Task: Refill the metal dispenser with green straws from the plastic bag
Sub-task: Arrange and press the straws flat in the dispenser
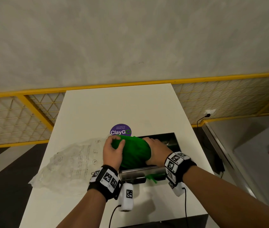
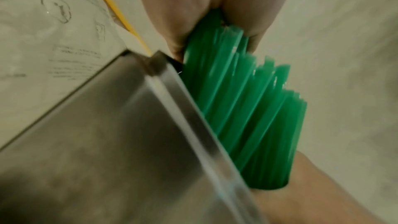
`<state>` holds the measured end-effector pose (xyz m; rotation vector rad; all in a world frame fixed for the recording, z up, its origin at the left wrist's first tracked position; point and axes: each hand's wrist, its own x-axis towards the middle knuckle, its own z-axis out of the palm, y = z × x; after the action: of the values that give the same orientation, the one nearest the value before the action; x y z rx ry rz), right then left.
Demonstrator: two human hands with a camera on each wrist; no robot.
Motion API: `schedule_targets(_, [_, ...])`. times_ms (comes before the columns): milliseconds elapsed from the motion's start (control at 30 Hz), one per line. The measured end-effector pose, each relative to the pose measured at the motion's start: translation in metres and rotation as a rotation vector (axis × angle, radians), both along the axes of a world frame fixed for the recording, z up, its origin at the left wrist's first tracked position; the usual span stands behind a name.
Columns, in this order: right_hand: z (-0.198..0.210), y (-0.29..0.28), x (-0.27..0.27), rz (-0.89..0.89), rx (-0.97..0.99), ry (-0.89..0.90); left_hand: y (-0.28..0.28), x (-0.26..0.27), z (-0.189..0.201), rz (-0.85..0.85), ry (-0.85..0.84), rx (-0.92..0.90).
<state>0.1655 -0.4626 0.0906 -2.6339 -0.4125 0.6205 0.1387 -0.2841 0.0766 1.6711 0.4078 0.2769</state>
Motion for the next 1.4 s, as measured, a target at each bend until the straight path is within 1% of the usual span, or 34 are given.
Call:
schedule_targets(100, [0.009, 0.001, 0.002, 0.015, 0.014, -0.05, 0.006, 0.003, 0.0, 0.059, 0.011, -0.14])
schedule_targets(233, [0.011, 0.004, 0.001, 0.06, 0.001, -0.101, 0.006, 0.003, 0.002, 0.086, 0.034, -0.328])
schedule_targets(300, [0.008, 0.004, -0.002, 0.06, 0.02, -0.074, 0.005, 0.002, 0.002, 0.066, 0.051, -0.3])
schedule_targets(400, [0.001, 0.005, -0.005, 0.039, 0.085, -0.011, 0.006, 0.003, 0.004, 0.006, 0.055, -0.084])
schedule_targets(533, [-0.004, 0.003, -0.007, 0.021, 0.116, 0.019, 0.008, 0.0, 0.005, -0.046, 0.09, 0.052])
schedule_targets(600, [-0.008, 0.001, -0.009, 0.02, 0.119, 0.034, 0.007, -0.005, 0.006, -0.075, 0.057, 0.13])
schedule_targets(667, [-0.011, 0.0, -0.01, 0.016, 0.12, 0.047, 0.005, -0.009, 0.009, -0.139, 0.007, 0.229])
schedule_targets(733, [-0.011, -0.001, -0.009, 0.024, 0.124, 0.055, 0.003, -0.01, 0.011, -0.22, 0.018, 0.345])
schedule_targets(800, [-0.002, -0.004, -0.007, 0.046, 0.143, 0.056, 0.004, -0.01, 0.013, -0.27, 0.111, 0.481])
schedule_targets(867, [0.018, -0.015, -0.004, 0.072, 0.21, 0.08, 0.004, -0.01, 0.017, -0.285, 0.194, 0.616])
schedule_targets(933, [0.041, -0.036, 0.002, 0.067, 0.321, 0.112, 0.004, -0.009, 0.021, -0.304, 0.214, 0.808])
schedule_targets(967, [0.05, -0.05, 0.008, 0.026, 0.394, 0.117, 0.004, -0.01, 0.023, -0.324, 0.203, 0.91])
schedule_targets(1000, [0.055, -0.067, 0.019, -0.051, 0.471, 0.112, 0.002, -0.012, 0.025, -0.354, 0.188, 0.995])
schedule_targets(1033, [0.055, -0.087, 0.037, -0.163, 0.525, 0.076, 0.0, -0.011, 0.025, -0.406, 0.18, 1.059])
schedule_targets(1067, [0.049, -0.107, 0.057, -0.293, 0.537, 0.008, -0.002, -0.012, 0.026, -0.471, 0.181, 1.122])
schedule_targets(1100, [0.036, -0.13, 0.083, -0.404, 0.487, -0.057, -0.005, -0.013, 0.025, -0.527, 0.201, 1.18])
schedule_targets(1133, [0.018, -0.15, 0.107, -0.47, 0.376, -0.101, -0.006, -0.015, 0.025, -0.573, 0.228, 1.232])
schedule_targets(1167, [-0.003, -0.168, 0.13, -0.482, 0.222, -0.099, -0.005, -0.017, 0.023, -0.603, 0.251, 1.274])
schedule_targets(1200, [-0.028, -0.184, 0.152, -0.449, 0.068, -0.051, -0.005, -0.017, 0.021, -0.622, 0.273, 1.291])
schedule_targets(1267, [-0.075, -0.204, 0.189, -0.341, -0.141, 0.042, -0.002, -0.017, 0.02, -0.637, 0.256, 1.273])
schedule_targets(1333, [-0.11, -0.209, 0.218, -0.24, -0.279, 0.064, 0.002, -0.019, 0.019, -0.622, 0.203, 1.275])
schedule_targets(1400, [-0.131, -0.207, 0.245, -0.205, -0.338, 0.075, 0.001, -0.016, 0.014, -0.583, 0.166, 1.265])
